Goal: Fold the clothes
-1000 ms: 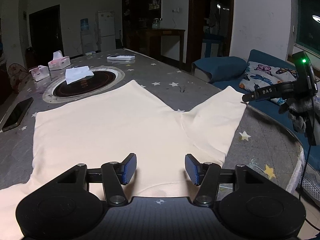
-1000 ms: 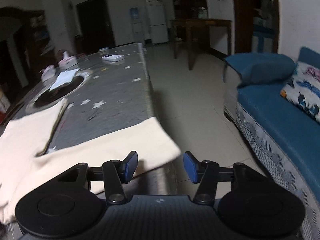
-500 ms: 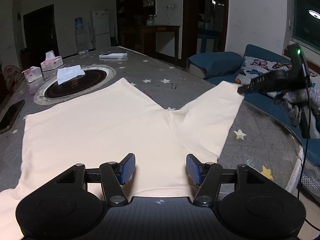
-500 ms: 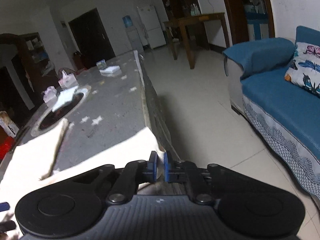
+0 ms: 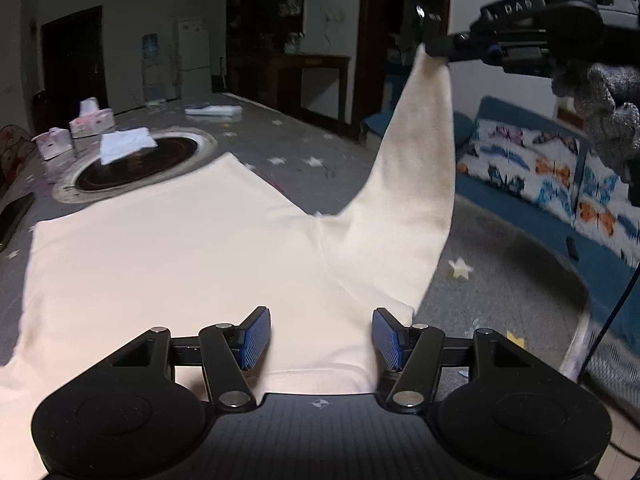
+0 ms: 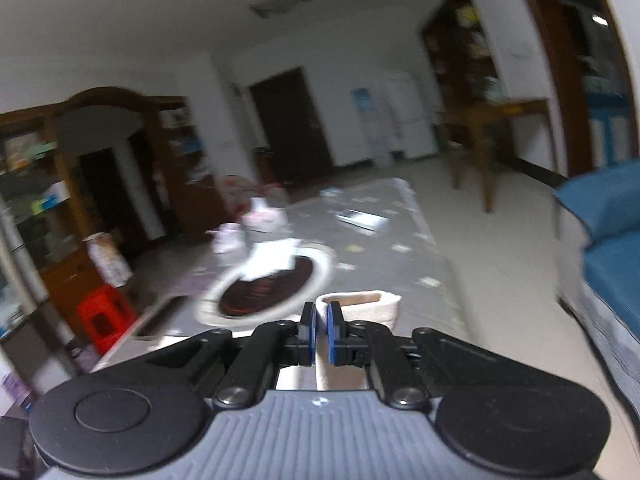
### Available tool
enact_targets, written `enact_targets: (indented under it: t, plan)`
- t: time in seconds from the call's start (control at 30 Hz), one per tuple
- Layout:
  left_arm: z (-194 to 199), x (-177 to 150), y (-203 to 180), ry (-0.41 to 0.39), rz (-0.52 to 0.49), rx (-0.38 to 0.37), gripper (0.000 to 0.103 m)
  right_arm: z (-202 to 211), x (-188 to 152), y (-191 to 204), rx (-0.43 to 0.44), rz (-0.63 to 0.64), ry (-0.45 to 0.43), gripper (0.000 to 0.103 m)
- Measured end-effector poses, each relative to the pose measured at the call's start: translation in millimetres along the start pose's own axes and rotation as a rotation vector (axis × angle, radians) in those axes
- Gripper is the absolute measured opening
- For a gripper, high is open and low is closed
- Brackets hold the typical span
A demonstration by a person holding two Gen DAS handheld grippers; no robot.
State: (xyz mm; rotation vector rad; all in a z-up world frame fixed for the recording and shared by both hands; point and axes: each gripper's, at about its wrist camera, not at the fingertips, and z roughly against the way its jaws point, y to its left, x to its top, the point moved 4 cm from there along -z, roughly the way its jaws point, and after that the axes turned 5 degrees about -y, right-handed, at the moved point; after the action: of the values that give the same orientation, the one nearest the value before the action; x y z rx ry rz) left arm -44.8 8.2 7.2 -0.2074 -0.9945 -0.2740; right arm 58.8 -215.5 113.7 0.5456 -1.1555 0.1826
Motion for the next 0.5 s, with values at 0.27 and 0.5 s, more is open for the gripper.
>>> enact_targets:
  t: [0.27, 0.5]
  plan:
    - [60.5, -4.3, 60.0, -0.105, 0.109, 0.140, 0.068, -48.5, -17.5, 108.2, 0.208, 0.097, 0.082, 0.005]
    - [94.1, -29.3, 105.6, -0.101, 0.208, 0.266, 0.069, -93.3, -82.8, 174.4, 0.312, 0.170, 0.263, 0.005]
